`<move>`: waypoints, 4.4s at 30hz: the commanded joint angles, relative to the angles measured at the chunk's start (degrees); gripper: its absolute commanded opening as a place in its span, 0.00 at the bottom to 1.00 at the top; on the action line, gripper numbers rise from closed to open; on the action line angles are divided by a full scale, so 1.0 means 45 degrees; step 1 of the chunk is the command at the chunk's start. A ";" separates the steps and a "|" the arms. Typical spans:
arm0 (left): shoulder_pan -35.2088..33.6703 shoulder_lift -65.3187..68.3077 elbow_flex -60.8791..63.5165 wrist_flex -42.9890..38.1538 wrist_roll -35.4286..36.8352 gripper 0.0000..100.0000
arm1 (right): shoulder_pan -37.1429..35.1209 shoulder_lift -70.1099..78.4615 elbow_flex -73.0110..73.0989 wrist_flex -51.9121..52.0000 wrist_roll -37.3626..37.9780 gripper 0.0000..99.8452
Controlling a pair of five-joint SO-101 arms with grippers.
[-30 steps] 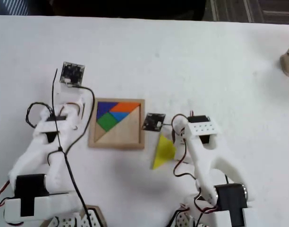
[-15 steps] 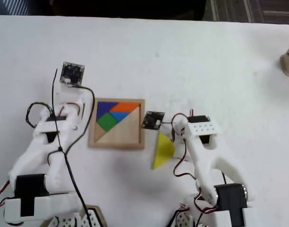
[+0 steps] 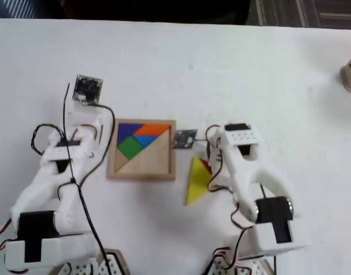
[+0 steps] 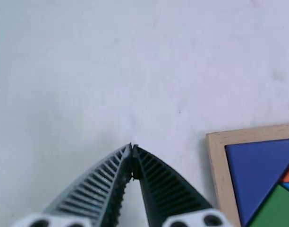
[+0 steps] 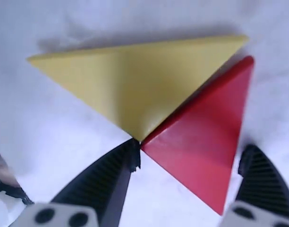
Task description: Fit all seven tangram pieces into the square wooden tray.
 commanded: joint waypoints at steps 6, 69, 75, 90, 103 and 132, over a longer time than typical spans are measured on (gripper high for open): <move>-0.0264 -0.0049 -0.0625 0.0039 -0.0274 0.02 | 0.0264 0.1045 -0.1172 0.0400 -0.0860 0.33; -0.0264 -0.0049 -0.0625 0.0020 -0.0274 0.02 | 0.0381 -0.3038 0.1739 -0.2022 -0.7482 0.33; -0.0264 -0.0049 -0.0625 0.0039 -0.0274 0.02 | 0.0068 -0.3018 0.1817 -0.2393 -0.7600 0.33; -0.0264 -0.0049 -0.0606 0.0039 -0.0274 0.02 | 0.0029 -0.3018 0.2344 -0.4151 -0.9436 0.33; -0.0264 -0.0049 -0.0606 0.0039 -0.0274 0.02 | 0.0049 -0.3136 0.1309 -0.3350 -1.2972 0.33; -0.0264 -0.0049 -0.0606 0.0039 -0.0274 0.02 | -0.0479 -0.2999 0.1856 -0.4737 -1.4085 0.33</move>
